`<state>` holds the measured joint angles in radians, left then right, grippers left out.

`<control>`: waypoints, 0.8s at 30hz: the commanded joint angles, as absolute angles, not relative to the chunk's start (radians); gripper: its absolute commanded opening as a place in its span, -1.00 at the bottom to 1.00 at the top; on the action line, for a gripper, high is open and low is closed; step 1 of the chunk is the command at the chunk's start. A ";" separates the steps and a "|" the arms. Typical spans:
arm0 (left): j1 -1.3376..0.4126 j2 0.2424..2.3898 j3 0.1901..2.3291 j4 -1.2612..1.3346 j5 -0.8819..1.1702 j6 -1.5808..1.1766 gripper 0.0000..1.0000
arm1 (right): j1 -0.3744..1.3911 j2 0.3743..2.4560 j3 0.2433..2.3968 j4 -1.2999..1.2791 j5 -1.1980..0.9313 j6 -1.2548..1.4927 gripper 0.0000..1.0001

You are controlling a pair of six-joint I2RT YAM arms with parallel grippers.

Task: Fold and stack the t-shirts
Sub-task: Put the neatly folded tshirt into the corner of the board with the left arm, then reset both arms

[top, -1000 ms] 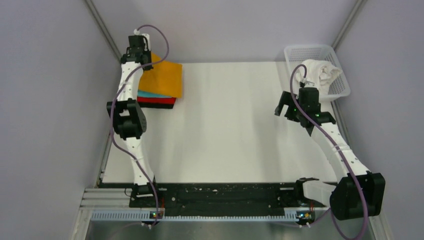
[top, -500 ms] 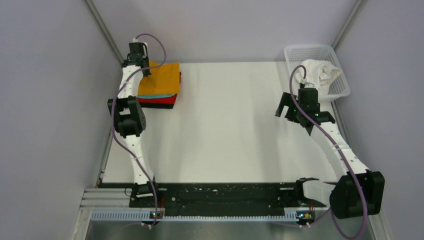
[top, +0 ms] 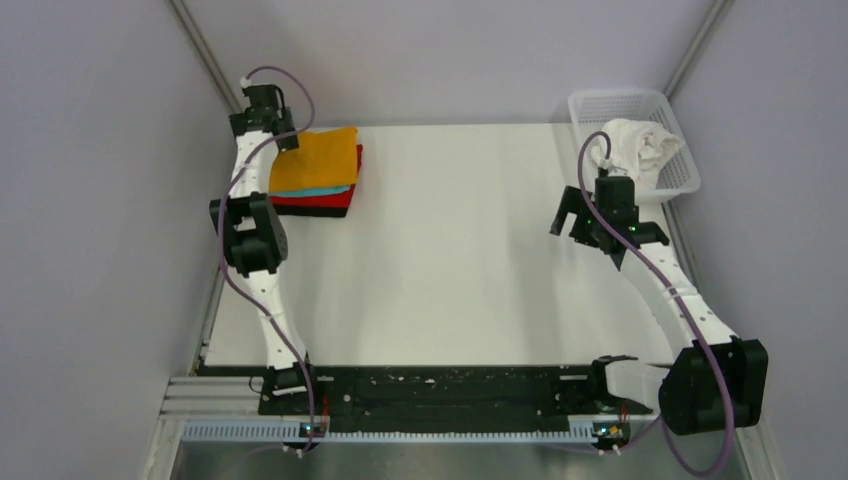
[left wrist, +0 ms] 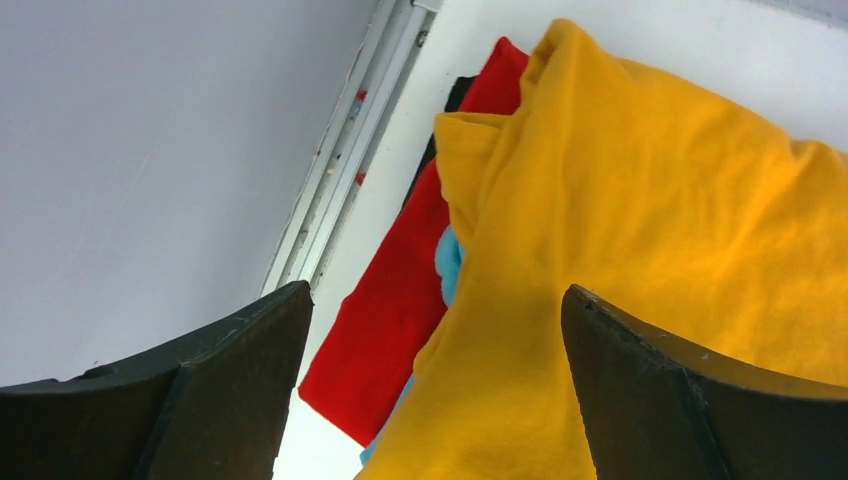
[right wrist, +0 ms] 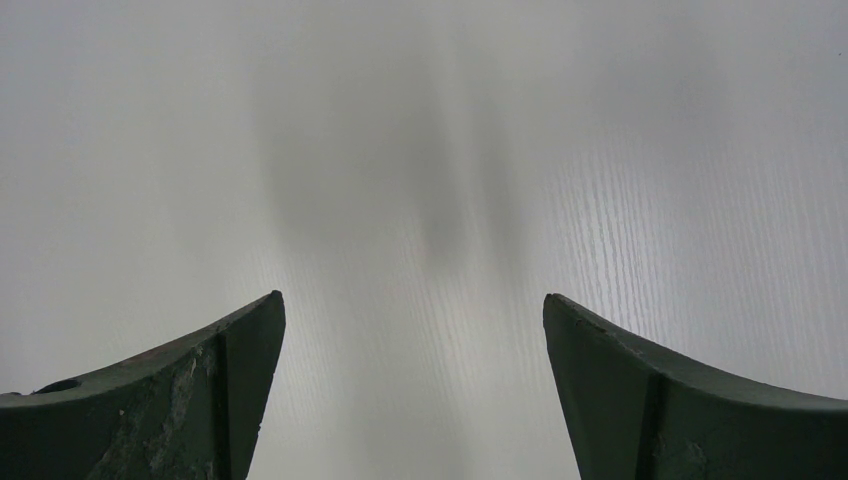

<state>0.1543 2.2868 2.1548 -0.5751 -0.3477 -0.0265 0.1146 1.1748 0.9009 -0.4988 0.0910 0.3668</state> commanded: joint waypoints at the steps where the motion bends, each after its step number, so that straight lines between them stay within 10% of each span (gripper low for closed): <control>1: 0.160 2.163 2.200 -0.581 -0.440 -0.172 0.98 | 0.107 1.155 0.922 -0.498 0.111 0.366 0.98; 8: 0.143 1.896 2.030 -0.622 -0.238 -0.312 0.97 | 0.107 1.095 0.913 -0.499 0.122 0.395 0.97; 24: -0.247 0.942 0.685 -0.331 -0.109 -0.727 0.97 | 0.107 0.861 0.671 -0.471 0.138 0.561 0.97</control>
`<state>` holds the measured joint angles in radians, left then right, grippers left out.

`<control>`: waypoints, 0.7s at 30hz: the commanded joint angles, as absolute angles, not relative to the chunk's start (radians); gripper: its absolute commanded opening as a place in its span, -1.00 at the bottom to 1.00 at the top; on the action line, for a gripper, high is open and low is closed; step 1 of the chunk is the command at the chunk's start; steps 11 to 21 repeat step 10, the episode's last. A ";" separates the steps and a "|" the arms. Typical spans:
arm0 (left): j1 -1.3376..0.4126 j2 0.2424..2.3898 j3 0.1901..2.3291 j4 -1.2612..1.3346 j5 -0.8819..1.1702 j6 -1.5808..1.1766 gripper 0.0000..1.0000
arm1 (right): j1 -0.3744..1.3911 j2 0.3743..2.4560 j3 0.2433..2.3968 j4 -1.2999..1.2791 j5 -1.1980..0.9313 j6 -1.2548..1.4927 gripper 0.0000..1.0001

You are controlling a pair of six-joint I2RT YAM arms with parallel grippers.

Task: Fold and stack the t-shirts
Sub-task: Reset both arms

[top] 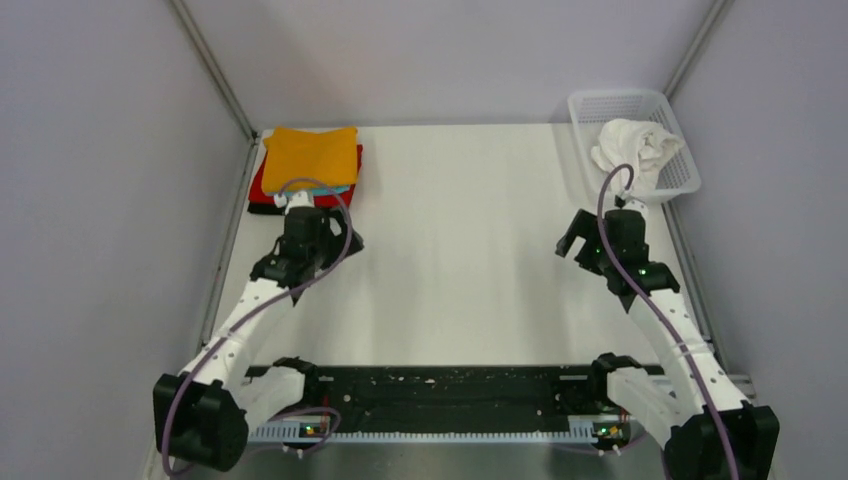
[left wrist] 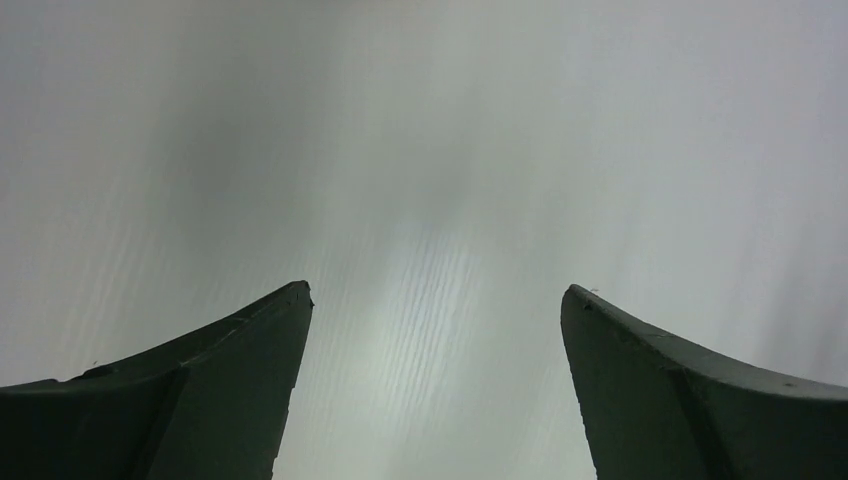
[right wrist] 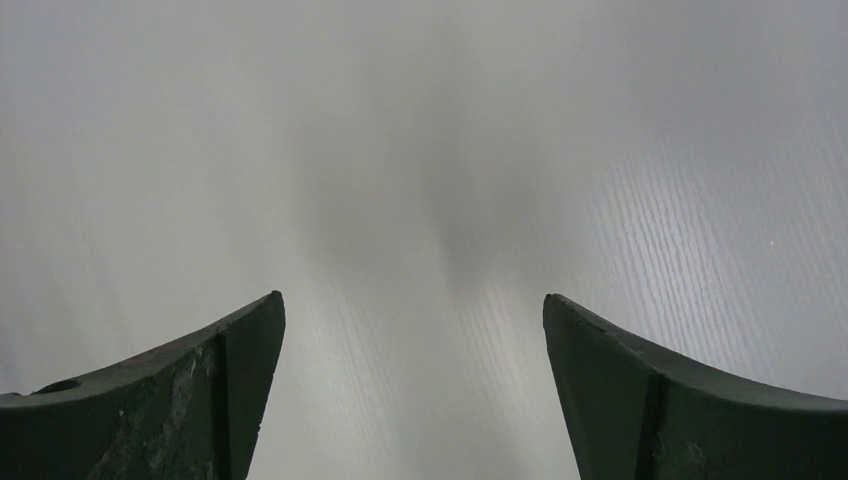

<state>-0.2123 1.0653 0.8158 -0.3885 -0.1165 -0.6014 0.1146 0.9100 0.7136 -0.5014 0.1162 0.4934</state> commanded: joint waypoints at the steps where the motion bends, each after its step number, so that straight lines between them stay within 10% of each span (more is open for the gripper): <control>1: -0.261 0.908 0.664 -0.357 -0.136 -0.734 0.97 | 0.107 0.851 0.650 -0.464 0.147 0.571 0.97; 21: -0.270 0.828 0.621 -0.452 -0.149 -0.683 0.98 | 0.107 0.753 0.556 -0.396 0.154 0.611 0.97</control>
